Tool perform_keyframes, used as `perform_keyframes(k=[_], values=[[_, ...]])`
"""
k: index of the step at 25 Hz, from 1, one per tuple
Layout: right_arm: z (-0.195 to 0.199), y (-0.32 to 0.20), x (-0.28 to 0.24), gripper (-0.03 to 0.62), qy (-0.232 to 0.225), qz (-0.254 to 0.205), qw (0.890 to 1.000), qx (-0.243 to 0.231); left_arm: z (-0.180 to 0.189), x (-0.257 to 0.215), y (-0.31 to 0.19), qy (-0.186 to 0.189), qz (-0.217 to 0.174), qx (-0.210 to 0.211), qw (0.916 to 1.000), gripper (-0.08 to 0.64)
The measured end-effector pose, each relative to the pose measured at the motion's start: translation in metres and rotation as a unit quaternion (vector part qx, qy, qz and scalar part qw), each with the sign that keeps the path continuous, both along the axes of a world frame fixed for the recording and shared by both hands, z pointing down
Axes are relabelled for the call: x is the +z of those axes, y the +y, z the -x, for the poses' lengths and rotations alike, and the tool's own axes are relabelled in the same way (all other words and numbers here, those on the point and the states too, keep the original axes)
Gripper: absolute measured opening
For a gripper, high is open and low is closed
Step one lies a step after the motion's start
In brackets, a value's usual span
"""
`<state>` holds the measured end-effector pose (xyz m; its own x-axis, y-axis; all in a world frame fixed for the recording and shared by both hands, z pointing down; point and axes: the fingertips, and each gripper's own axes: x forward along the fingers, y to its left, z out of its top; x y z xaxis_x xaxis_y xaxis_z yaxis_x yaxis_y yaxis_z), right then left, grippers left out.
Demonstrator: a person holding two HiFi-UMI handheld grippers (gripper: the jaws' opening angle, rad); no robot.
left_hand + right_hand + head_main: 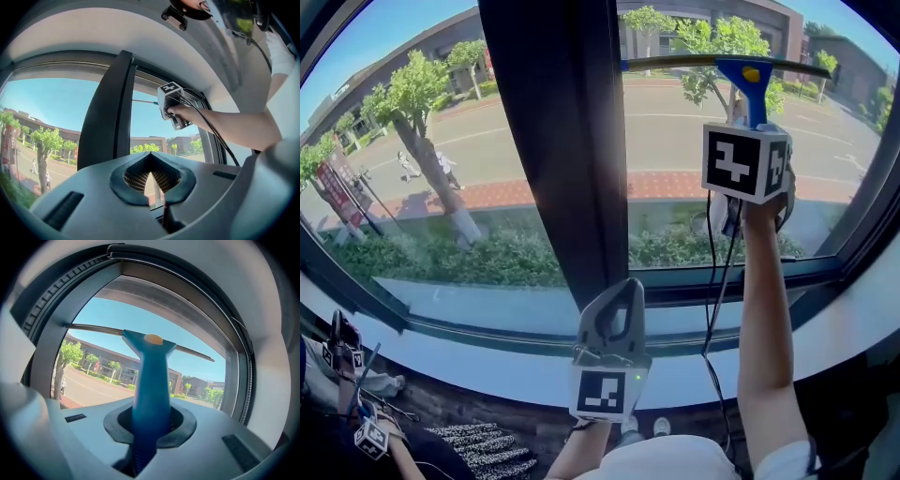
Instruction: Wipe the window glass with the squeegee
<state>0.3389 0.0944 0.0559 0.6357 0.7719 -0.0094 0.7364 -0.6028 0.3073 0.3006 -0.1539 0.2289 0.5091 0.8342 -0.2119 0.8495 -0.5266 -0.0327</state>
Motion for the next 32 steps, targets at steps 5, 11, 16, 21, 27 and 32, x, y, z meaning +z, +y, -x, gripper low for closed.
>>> perform_keyframes(k=[5,11,16,21,27,32], values=[[0.001,0.002,0.023,0.063,-0.009,-0.001,1.0,0.003,-0.003,0.012,0.006,-0.01,-0.006,0.004,0.9999,-0.009],[0.002,-0.004,0.048,0.063,-0.023,-0.007,1.0,0.008,-0.006,0.02,0.009,-0.02,-0.019,0.013,0.9995,-0.009],[0.004,-0.002,0.078,0.063,-0.025,-0.021,0.999,0.011,-0.005,0.034,0.019,-0.027,-0.029,0.017,0.9991,-0.009],[0.016,0.005,0.109,0.063,-0.031,-0.029,0.999,0.013,0.005,0.051,0.03,-0.035,-0.041,0.02,0.9983,-0.008],[0.023,0.006,0.147,0.063,-0.047,-0.041,0.998,0.015,0.012,0.066,0.04,-0.036,-0.052,0.03,0.9975,-0.009],[0.025,0.003,0.167,0.063,-0.057,-0.048,0.997,0.018,0.014,0.073,0.044,-0.038,-0.062,0.037,0.9967,-0.009]])
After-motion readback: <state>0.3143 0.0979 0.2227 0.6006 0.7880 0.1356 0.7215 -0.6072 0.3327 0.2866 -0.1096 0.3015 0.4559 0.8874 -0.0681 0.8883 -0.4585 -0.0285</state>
